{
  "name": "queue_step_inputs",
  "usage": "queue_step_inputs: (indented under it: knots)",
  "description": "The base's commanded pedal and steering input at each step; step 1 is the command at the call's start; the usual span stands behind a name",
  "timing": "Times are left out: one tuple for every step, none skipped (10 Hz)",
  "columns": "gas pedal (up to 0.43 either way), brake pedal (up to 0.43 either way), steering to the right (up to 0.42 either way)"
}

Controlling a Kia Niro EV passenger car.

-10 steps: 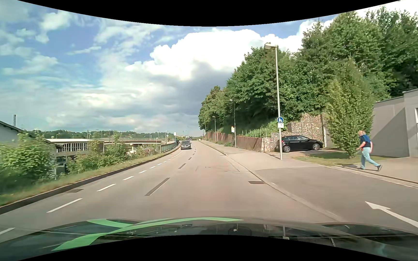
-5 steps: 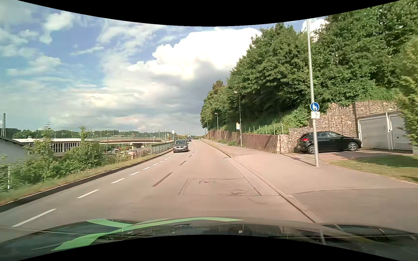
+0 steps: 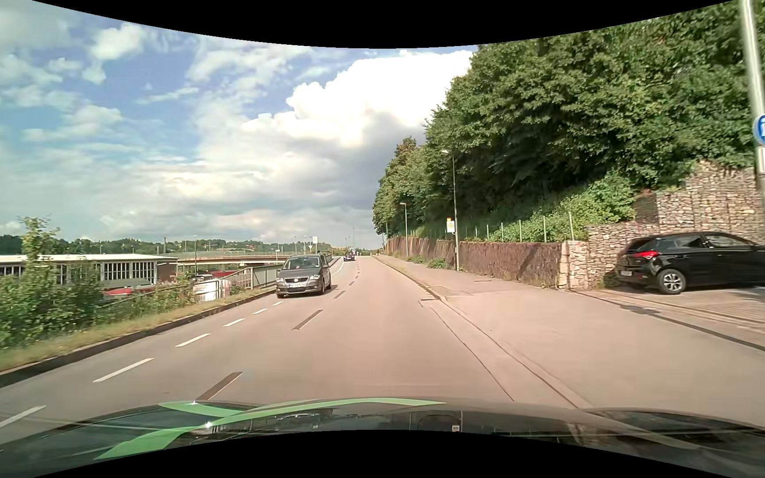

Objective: Follow the waypoints while adhering to traffic rules and regulations

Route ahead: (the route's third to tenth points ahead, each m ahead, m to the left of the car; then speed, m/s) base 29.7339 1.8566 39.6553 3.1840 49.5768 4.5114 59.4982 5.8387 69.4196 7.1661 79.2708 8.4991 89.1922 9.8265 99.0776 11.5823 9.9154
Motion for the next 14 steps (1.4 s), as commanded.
queue_step_inputs:
  knots:
    - [0.110, 0.000, -0.025]
    - [0.110, 0.000, -0.025]
    - [0.110, 0.000, -0.024]
    - [0.110, 0.000, -0.025]
    - [0.098, 0.000, -0.025]
    - [0.098, 0.000, -0.024]
    - [0.098, 0.000, -0.025]
    - [0.098, 0.000, -0.024]
    - [0.110, 0.000, -0.025]
    - [0.110, 0.000, -0.024]
    - [0.110, 0.000, -0.021]
    - [0.110, 0.000, -0.016]
    - [0.110, 0.000, -0.012]
    - [0.110, 0.000, -0.010]
